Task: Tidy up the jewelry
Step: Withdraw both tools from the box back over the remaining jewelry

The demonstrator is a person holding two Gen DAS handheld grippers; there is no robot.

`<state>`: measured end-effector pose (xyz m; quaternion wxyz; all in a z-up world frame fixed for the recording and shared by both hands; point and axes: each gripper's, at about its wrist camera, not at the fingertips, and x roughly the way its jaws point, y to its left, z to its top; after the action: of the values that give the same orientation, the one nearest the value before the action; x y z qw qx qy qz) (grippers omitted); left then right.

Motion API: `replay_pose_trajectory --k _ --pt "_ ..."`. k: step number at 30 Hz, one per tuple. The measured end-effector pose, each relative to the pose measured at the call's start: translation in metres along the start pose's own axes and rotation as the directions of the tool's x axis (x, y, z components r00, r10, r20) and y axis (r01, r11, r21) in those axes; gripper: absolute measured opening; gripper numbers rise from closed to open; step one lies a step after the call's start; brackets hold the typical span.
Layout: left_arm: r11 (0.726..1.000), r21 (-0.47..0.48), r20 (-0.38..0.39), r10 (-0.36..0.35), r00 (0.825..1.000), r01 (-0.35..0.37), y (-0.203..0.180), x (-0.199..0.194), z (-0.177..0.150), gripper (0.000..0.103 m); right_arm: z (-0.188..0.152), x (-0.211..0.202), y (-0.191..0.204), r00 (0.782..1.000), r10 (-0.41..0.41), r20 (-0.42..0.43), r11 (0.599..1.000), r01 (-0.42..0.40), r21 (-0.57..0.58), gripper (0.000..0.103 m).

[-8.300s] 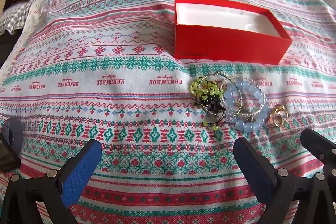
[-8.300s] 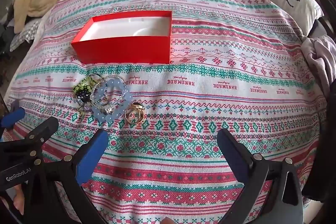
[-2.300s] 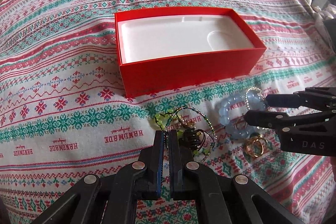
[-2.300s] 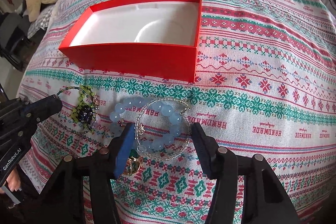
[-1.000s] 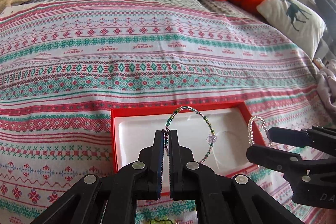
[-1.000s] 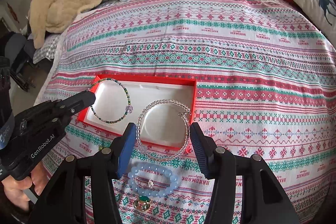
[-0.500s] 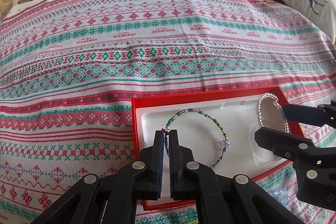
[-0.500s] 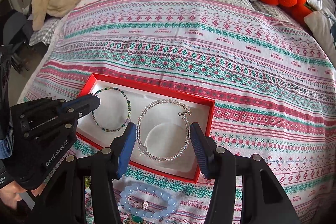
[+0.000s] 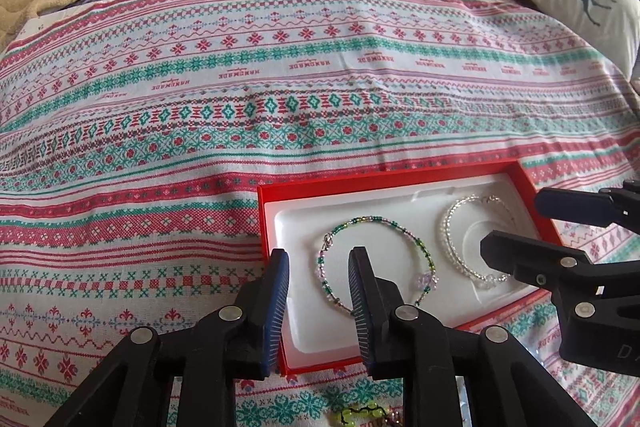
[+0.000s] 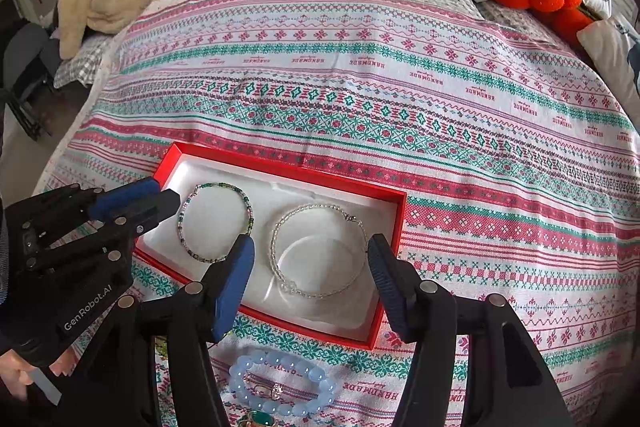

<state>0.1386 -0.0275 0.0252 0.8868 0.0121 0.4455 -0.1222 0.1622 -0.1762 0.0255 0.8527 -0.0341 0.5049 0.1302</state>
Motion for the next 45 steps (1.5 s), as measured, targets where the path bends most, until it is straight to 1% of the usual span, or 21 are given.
replay_pose_trajectory --k 1,3,7,9,10,12,13,15,16,18,23,27,30,33,36,40,45 --pt "1.0 0.004 0.002 -0.002 1.0 0.002 -0.002 -0.002 -0.001 0.033 -0.001 -0.002 -0.001 1.0 0.003 0.002 1.0 -0.003 0.006 0.062" --pt "1.0 0.012 0.007 0.006 1.0 -0.007 -0.004 -0.008 -0.002 0.043 -0.002 -0.008 -0.002 1.0 0.007 0.008 1.0 -0.007 0.015 0.062" --pt "1.0 0.008 0.01 0.028 1.0 -0.028 -0.003 -0.018 -0.007 0.049 -0.008 -0.021 -0.005 1.0 0.013 0.015 0.999 -0.014 0.032 0.062" --pt "0.999 -0.002 0.004 0.038 0.999 -0.038 -0.002 -0.023 -0.011 0.059 -0.013 -0.028 -0.006 1.0 0.012 0.02 0.999 -0.013 0.039 0.063" --pt "0.999 -0.006 0.003 0.043 0.999 -0.043 -0.002 -0.026 -0.014 0.062 -0.016 -0.031 -0.007 1.0 0.009 0.021 0.999 -0.01 0.041 0.064" --pt "0.998 -0.013 0.001 0.057 0.998 -0.057 -0.001 -0.031 -0.019 0.074 -0.022 -0.037 -0.008 1.0 0.002 0.022 0.999 -0.003 0.048 0.067" --pt "0.998 -0.014 0.001 0.062 0.998 -0.062 -0.001 -0.034 -0.021 0.076 -0.024 -0.04 -0.008 1.0 0.001 0.022 0.999 -0.002 0.051 0.069" --pt "0.997 -0.011 0.0 0.073 0.997 -0.073 -0.001 -0.038 -0.026 0.084 -0.032 -0.045 -0.009 1.0 0.003 0.021 0.998 -0.004 0.059 0.072" --pt "0.997 -0.009 -0.002 0.082 0.997 -0.082 -0.001 -0.041 -0.029 0.085 -0.036 -0.048 -0.009 1.0 0.003 0.021 0.998 -0.004 0.061 0.074" --pt "0.995 -0.006 -0.005 0.099 0.995 -0.099 -0.002 -0.045 -0.035 0.089 -0.044 -0.052 -0.008 1.0 -0.004 0.014 0.998 0.003 0.067 0.075" --pt "0.993 -0.006 -0.032 0.118 0.993 -0.118 0.0 -0.051 -0.051 0.093 -0.065 -0.06 -0.01 1.0 0.009 -0.002 0.995 -0.009 0.103 0.076" --pt "0.994 -0.018 -0.068 0.109 0.992 -0.111 0.003 -0.052 -0.066 0.094 -0.082 -0.062 -0.011 0.999 0.014 -0.03 0.991 -0.01 0.136 0.076" --pt "0.995 -0.022 -0.088 0.097 0.991 -0.099 0.006 -0.052 -0.077 0.094 -0.093 -0.063 -0.008 0.999 0.015 -0.039 0.992 -0.01 0.122 0.076" --pt "0.995 -0.013 -0.095 0.102 0.99 -0.104 0.008 -0.052 -0.088 0.094 -0.104 -0.062 -0.006 0.998 0.024 -0.049 0.994 -0.018 0.104 0.076" --pt "0.994 0.015 -0.109 0.111 0.988 -0.11 0.006 -0.049 -0.099 0.094 -0.114 -0.059 -0.006 0.998 0.027 -0.063 0.996 -0.022 0.09 0.076" --pt "0.992 0.056 -0.124 0.118 0.985 -0.112 0.004 -0.044 -0.113 0.094 -0.127 -0.051 -0.008 0.996 0.013 -0.084 0.998 -0.007 0.067 0.076" --pt "0.992 0.087 -0.146 0.105 0.984 -0.093 0.004 -0.038 -0.127 0.094 -0.14 -0.039 -0.01 0.992 0.001 -0.123 0.999 0.006 0.052 0.076"
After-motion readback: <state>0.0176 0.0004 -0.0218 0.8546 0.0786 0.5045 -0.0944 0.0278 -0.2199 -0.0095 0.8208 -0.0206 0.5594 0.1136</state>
